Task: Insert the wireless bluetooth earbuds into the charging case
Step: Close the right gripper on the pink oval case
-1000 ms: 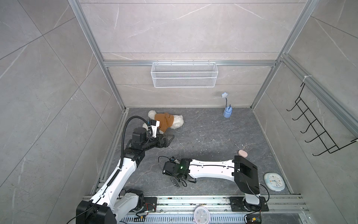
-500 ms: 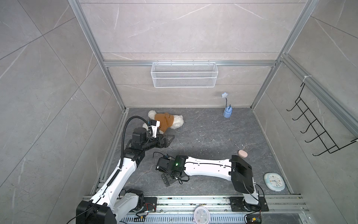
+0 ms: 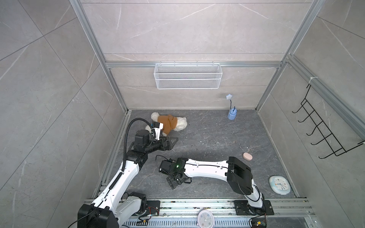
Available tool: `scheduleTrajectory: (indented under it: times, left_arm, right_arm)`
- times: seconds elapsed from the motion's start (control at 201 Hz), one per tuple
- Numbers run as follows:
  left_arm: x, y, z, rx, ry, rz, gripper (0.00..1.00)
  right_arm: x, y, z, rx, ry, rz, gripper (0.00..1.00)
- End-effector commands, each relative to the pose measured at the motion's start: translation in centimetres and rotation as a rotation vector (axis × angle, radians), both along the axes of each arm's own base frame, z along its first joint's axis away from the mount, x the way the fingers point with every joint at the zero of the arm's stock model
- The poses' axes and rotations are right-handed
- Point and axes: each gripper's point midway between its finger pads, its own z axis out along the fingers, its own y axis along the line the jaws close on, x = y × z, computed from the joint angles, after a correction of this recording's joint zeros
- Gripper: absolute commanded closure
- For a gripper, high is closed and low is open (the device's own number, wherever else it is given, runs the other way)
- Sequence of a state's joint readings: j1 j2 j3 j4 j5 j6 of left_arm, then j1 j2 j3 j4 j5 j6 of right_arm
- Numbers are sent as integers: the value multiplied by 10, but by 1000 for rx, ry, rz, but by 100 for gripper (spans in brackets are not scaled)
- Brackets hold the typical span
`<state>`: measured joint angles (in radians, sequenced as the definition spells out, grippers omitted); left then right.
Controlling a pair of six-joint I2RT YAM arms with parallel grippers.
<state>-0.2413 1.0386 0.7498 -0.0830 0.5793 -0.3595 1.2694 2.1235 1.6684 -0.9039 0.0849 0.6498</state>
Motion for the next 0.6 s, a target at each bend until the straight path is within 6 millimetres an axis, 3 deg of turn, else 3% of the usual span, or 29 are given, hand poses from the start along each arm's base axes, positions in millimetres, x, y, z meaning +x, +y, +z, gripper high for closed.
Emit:
scheduleTrajectory:
  times: [0.0, 0.597]
  left_arm:
    - [1, -3, 22, -25, -56, -21, 0]
    - [0, -3, 22, -28, -55, -26, 0]
  right_arm:
    - [3, 0, -7, -16, 4, 12, 21]
    - [1, -2, -15, -35, 17, 16, 31]
